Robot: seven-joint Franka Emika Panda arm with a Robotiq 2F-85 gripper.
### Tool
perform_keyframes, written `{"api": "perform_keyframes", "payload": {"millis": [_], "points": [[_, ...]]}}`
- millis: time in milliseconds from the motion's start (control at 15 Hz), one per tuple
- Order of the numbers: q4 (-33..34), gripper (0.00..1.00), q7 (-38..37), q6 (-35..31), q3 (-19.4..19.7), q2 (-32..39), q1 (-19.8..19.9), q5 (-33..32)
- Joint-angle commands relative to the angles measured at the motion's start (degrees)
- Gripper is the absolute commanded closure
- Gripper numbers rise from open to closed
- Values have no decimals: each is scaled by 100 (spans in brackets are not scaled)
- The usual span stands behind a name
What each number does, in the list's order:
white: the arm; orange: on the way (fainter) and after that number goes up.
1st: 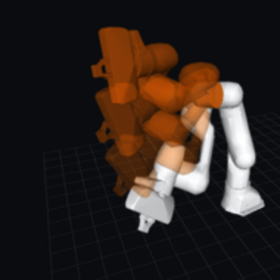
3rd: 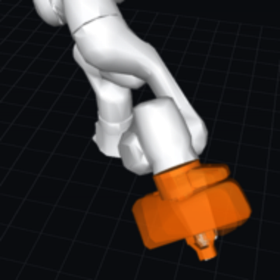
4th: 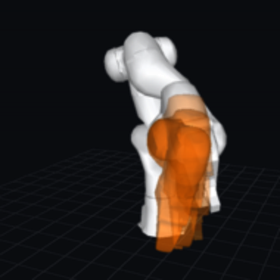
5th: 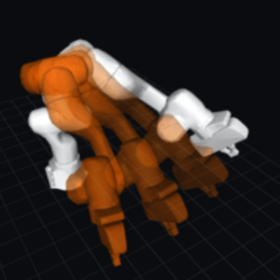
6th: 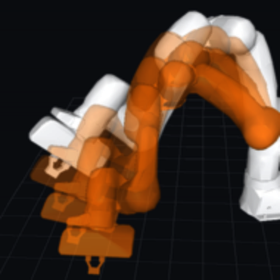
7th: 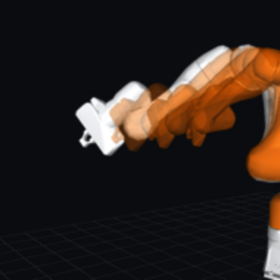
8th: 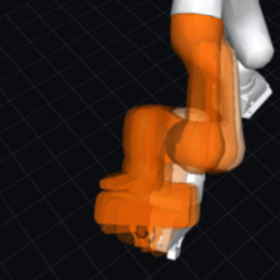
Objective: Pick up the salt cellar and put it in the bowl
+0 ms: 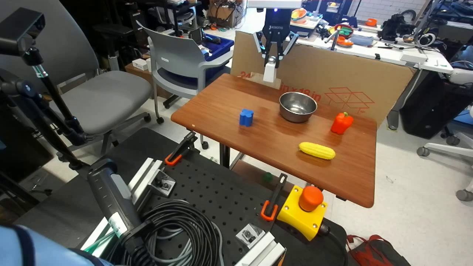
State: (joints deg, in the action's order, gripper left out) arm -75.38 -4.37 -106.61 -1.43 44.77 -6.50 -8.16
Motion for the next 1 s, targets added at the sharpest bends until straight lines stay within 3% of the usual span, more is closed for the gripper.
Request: {"api": "perform_keyframes", "payload": {"millis": [0,467,933], "points": [[-212,91,250,149,19,-319,320,286],[44,91,171,723,166,-62,562,407],[283,91,-291,695,402,326,512,304]]}}
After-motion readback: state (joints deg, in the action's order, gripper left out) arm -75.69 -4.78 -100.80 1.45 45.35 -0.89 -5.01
